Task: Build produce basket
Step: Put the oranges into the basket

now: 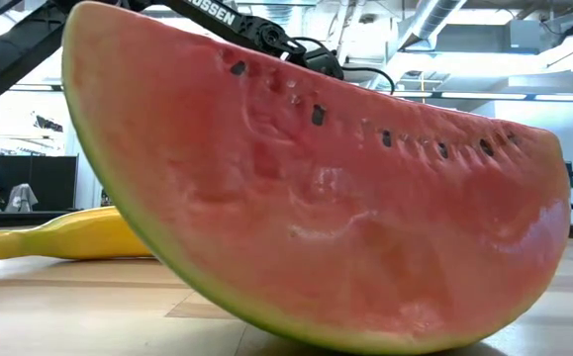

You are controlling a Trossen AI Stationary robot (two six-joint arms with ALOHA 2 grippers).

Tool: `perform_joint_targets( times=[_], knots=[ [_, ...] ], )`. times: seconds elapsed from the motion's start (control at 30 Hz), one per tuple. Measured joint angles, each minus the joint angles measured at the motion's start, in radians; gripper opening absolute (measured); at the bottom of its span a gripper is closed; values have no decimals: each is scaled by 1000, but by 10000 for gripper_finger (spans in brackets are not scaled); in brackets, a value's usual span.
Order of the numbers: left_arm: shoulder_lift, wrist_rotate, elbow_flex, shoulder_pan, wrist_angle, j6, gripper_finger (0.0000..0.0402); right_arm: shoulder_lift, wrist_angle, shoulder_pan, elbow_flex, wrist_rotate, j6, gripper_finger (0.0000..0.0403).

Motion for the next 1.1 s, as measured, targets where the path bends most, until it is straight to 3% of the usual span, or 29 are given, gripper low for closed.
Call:
perform_joint_targets(
  times=[0.33, 0.53, 0.67, 0.73, 0.87, 1.1],
  knots=[
    [3, -15, 84, 0, -128, 22, 79, 0, -4, 0, 0, -21, 0, 194],
    [2, -8, 263, -12, -338, 14, 111, 0, -54, 0, 0, -31, 7, 198],
    [0, -42, 439, -57, -522, 17, 110, -4, -198, -2, 0, -85, 138, 194],
    [-9, -85, 497, -87, -598, 19, 107, -7, -298, -2, 0, -127, 237, 191],
    [-157, -213, 388, -155, -612, 6, 100, -6, -488, 12, 0, -190, 417, 185],
    [-388, -550, 302, -312, -831, -273, 91, -5, -718, 69, 0, -313, 666, 180]
  ],
)
